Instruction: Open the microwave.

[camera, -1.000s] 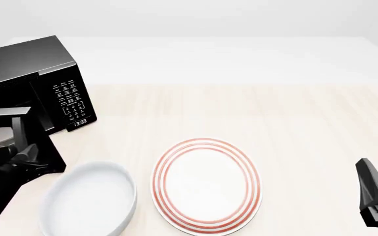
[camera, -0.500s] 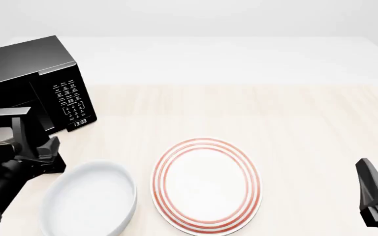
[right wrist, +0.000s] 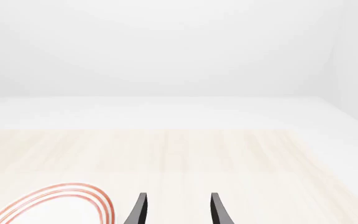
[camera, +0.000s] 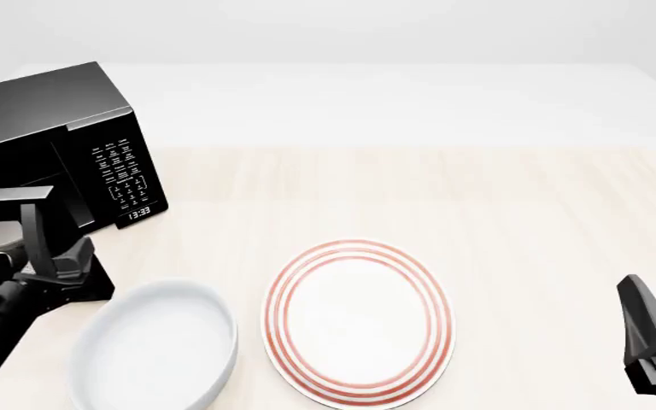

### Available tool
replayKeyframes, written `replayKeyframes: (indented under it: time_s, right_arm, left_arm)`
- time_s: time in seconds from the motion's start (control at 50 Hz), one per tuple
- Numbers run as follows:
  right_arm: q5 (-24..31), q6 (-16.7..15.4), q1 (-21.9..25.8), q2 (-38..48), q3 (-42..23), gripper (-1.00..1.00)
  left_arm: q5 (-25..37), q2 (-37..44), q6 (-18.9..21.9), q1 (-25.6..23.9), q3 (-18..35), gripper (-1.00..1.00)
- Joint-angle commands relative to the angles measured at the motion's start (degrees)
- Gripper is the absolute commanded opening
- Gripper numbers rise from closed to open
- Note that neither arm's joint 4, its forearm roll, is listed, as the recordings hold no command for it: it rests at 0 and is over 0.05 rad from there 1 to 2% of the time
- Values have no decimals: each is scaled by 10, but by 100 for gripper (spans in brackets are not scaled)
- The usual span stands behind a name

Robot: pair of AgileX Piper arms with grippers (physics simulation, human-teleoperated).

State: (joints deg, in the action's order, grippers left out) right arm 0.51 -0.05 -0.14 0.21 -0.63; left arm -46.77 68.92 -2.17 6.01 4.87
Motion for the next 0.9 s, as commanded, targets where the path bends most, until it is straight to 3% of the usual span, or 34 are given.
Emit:
replayKeyframes:
  time_s: [0.02, 0.1, 0.12, 0.16, 0.24, 0.34, 0.36, 0.4, 0.44, 0.46, 0.5, 0.52, 0.68, 0.9]
  right_arm:
    - [0, 0, 0, 0, 0, 100]
    - [0, 0, 0, 0, 0, 100]
    - [0, 0, 0, 0, 0, 100]
    - [0, 0, 0, 0, 0, 100]
    - [0, 0, 0, 0, 0, 100]
    - [0, 0, 0, 0, 0, 100]
    - [0, 0, 0, 0, 0, 100]
    - [0, 0, 0, 0, 0, 100]
    - [0, 0, 0, 0, 0, 100]
    - [0, 0, 0, 0, 0, 100]
    - [0, 0, 0, 0, 0, 100]
    - [0, 0, 0, 0, 0, 100]
    - [0, 0, 0, 0, 0, 100]
    - [0, 0, 0, 0, 0, 100]
  left_arm:
    - [79, -94, 5, 3, -2, 100]
    - [113, -139, 9, 12, -13, 100]
    - [71, -119, 12, 15, -35, 100]
    - [138, -173, 13, 18, -21, 100]
    - [210, -244, 17, 20, -14, 100]
    - [260, -292, 21, 23, -6, 100]
    - [226, -278, 23, 24, -25, 100]
    - [285, -318, 25, 26, -2, 100]
    - [274, -325, 27, 27, -17, 100]
    - [317, -351, 28, 27, 2, 100]
    - [294, -349, 28, 27, -17, 100]
    - [344, -375, 28, 27, 9, 100]
    - [358, -416, 27, 25, -16, 100]
    - [454, -493, 30, 27, 18, 100]
